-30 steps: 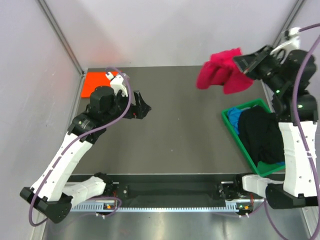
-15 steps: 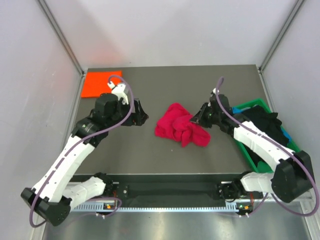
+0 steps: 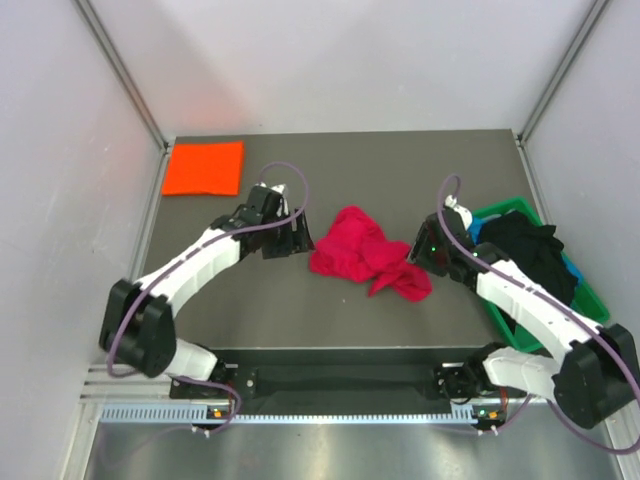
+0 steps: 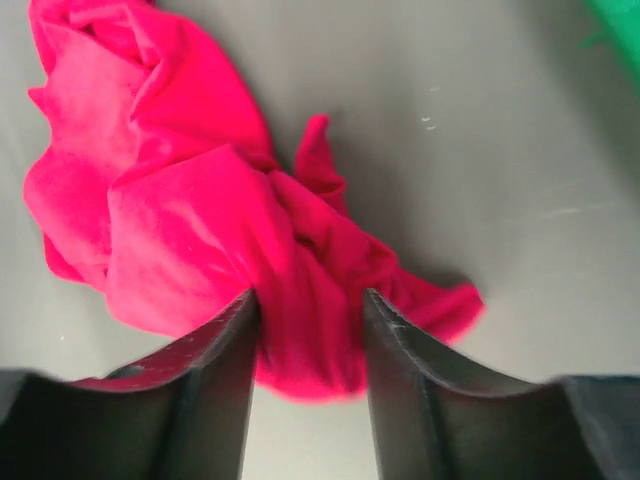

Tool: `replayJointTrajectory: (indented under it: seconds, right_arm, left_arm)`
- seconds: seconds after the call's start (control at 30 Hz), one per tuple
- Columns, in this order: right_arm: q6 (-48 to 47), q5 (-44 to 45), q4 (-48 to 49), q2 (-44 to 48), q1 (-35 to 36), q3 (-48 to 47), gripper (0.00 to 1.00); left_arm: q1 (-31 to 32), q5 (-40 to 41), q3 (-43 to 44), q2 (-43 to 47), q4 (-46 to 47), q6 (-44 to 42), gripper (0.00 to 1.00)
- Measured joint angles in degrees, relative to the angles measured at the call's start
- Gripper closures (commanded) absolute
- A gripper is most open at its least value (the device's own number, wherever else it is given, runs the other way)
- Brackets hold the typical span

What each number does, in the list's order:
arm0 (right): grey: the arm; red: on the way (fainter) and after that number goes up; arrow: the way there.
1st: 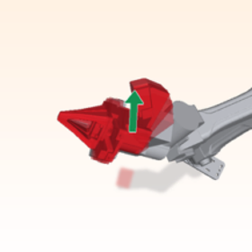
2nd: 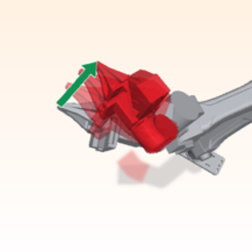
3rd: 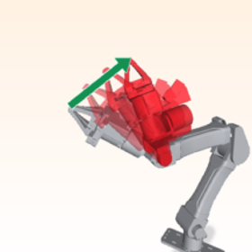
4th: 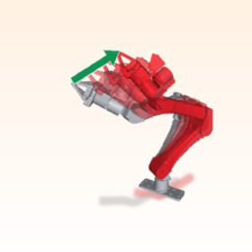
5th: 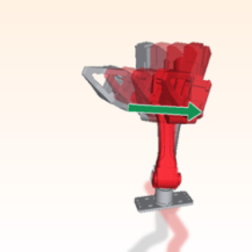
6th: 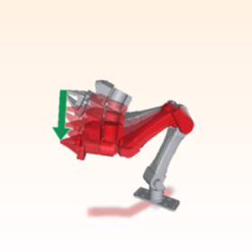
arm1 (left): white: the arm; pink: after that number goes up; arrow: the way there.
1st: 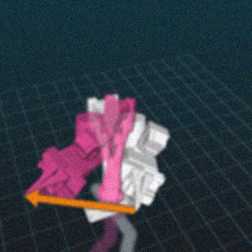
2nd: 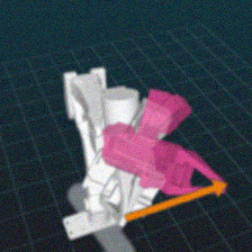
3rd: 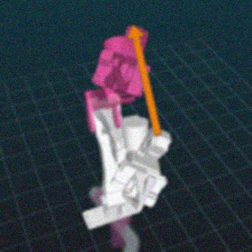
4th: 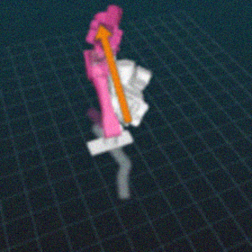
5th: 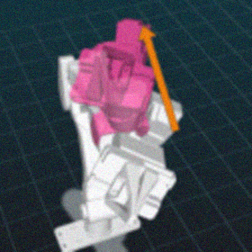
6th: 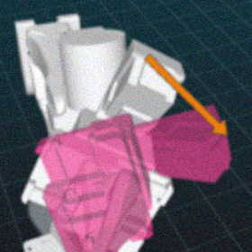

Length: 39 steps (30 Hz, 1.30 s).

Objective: Fold and stack the t-shirts
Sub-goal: Move the tshirt to the center of the board, then flatten the tshirt out

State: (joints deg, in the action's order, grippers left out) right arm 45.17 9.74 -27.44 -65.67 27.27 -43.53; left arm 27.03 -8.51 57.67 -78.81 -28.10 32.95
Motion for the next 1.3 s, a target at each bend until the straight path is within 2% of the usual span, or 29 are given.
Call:
replayJointTrajectory:
  seconds: [0.07,0.17,0.27,0.37,0.53,0.63,0.7,0.8,0.87,1.03,1.3]
  right_arm:
    - [-0.68,1.27,-1.73,2.45,0.0,-0.2,0.42]
    - [-2.38,2.1,-2.19,6.8,0.0,-1.77,0.39]
    - [-5.22,0.87,2.38,6.91,-0.02,-4.07,0.4]
    - [-9.27,-2.23,6.58,0.94,0.0,-8.15,0.43]
    - [-20.15,-11.47,9.07,-21.07,0.0,-24.46,0.49]
    - [-24.76,-16.0,9.01,-29.11,-0.02,-30.64,0.53]
    - [-28.89,-19.26,8.72,-35.95,-0.02,-35.54,0.64]
    - [-32.61,-22.38,8.31,-41.99,-0.04,-39.32,0.59]
    - [-35.1,-24.09,7.58,-45.2,-0.04,-41.53,0.57]
    - [-39.65,-25.22,5.81,-50.01,-0.07,-44.85,0.59]
    - [-42.69,-25.83,4.55,-54.07,-0.07,-47.47,0.61]
  left_arm:
    - [-0.44,-1.14,1.18,-4.72,0.92,0.2,0.21]
    - [-0.96,-2.78,3.58,-11.32,1.86,0.15,0.22]
    - [-1.31,-5.27,5.4,-16.52,3.98,0.09,0.26]
    - [-1.57,-7.85,5.49,-18.95,5.62,0.09,0.29]
    - [-1.84,-11.47,5.49,-19.96,7.82,-0.04,0.4]
    - [-1.88,-12.63,5.4,-20.06,8.48,0.15,0.42]
    - [-1.88,-13.09,4.98,-20.04,9.2,0.81,0.43]
    - [-2.01,-13.22,3.5,-19.89,10.1,2.4,0.41]
    - [-2.43,-13.31,1.79,-19.04,10.12,3.52,0.41]
    - [-4.02,-13.4,-1.64,-14.8,10.12,5.46,0.41]
    - [-5.6,-13.94,-2.4,-12.92,10.8,5.95,0.41]
